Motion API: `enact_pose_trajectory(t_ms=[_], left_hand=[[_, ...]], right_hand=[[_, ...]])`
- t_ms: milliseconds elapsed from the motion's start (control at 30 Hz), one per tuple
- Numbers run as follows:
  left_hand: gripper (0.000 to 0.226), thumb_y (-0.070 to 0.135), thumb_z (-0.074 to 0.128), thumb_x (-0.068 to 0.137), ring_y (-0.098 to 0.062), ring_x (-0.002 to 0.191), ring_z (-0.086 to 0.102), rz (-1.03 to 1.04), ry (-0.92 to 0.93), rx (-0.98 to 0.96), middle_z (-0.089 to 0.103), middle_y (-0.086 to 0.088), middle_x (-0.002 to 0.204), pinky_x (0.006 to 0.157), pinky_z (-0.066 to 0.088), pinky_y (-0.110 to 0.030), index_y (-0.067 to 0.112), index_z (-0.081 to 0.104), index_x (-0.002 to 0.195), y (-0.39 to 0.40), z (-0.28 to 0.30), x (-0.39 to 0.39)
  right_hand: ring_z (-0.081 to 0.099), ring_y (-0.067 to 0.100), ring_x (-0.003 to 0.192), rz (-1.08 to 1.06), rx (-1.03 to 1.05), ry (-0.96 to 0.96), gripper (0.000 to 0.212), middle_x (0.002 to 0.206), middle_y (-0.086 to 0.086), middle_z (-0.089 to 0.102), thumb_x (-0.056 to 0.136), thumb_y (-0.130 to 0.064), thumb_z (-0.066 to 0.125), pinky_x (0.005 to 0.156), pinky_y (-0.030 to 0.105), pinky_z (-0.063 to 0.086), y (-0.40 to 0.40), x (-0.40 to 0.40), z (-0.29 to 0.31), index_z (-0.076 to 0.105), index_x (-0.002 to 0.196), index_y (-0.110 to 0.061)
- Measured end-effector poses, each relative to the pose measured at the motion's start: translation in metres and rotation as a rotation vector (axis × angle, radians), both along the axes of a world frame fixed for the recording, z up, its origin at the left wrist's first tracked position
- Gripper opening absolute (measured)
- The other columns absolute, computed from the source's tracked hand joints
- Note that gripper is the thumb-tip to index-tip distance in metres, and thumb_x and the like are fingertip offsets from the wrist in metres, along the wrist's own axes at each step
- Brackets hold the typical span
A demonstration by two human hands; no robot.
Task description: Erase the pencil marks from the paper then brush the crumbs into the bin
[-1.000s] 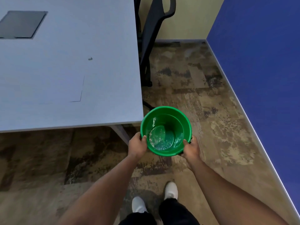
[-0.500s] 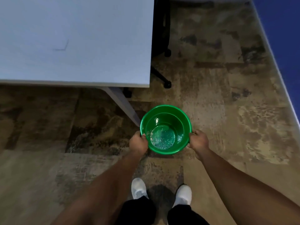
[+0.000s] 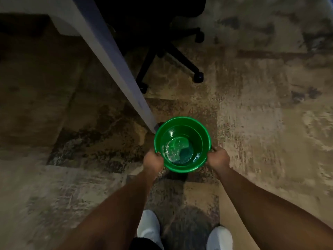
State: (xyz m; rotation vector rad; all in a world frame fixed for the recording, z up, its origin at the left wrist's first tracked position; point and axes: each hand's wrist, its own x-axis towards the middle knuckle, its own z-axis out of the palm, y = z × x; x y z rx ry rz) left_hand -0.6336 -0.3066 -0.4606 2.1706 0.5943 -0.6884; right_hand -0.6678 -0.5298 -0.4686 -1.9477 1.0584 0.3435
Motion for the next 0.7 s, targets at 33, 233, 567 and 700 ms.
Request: enact_pose_trajectory(t_ms=[33, 233, 567, 700], left_hand=[[0.032, 0.015, 0.051, 0.104, -0.041, 0.115, 0.062, -0.011, -0.009, 0.013, 0.065, -0.024, 0.124, 0.099, 0.051, -0.044, 0.000, 0.059, 0.130, 0.000, -0.009, -0.001], [0.033, 0.016, 0.048, 0.105, -0.040, 0.117, 0.062, -0.049, 0.015, 0.066, 0.066, -0.022, 0.125, 0.100, 0.050, -0.042, 0.006, 0.057, 0.134, 0.000, -0.043, -0.004], [0.040, 0.012, 0.049, 0.103, -0.040, 0.120, 0.059, -0.157, 0.002, 0.131, 0.063, -0.022, 0.128, 0.098, 0.046, -0.041, 0.008, 0.049, 0.142, 0.001, -0.046, -0.012], [0.050, 0.011, 0.053, 0.099, -0.041, 0.131, 0.048, -0.188, -0.086, 0.145, 0.049, -0.020, 0.142, 0.107, 0.041, -0.044, 0.008, 0.043, 0.148, -0.007, -0.018, -0.010]], right_hand=[[0.068, 0.023, 0.071, 0.008, -0.001, -0.012, 0.036, 0.093, 0.008, 0.073, 0.090, -0.013, 0.057, 0.052, 0.018, 0.047, 0.001, -0.002, -0.008, 0.066, 0.125, -0.018], [0.050, 0.010, 0.058, 0.078, -0.050, 0.044, 0.027, 0.080, 0.003, 0.063, 0.095, -0.012, 0.055, 0.043, 0.015, 0.036, 0.004, -0.011, -0.034, 0.068, 0.118, -0.012], [0.056, 0.010, 0.062, 0.125, -0.071, 0.055, 0.029, 0.081, 0.003, 0.060, 0.097, -0.009, 0.051, 0.047, 0.018, 0.039, 0.008, -0.019, -0.028, 0.065, 0.123, -0.011], [0.059, 0.014, 0.064, 0.227, -0.130, -0.064, 0.033, 0.092, 0.006, 0.069, 0.097, -0.014, 0.054, 0.051, 0.018, 0.043, 0.012, -0.017, 0.001, 0.063, 0.129, -0.015]])
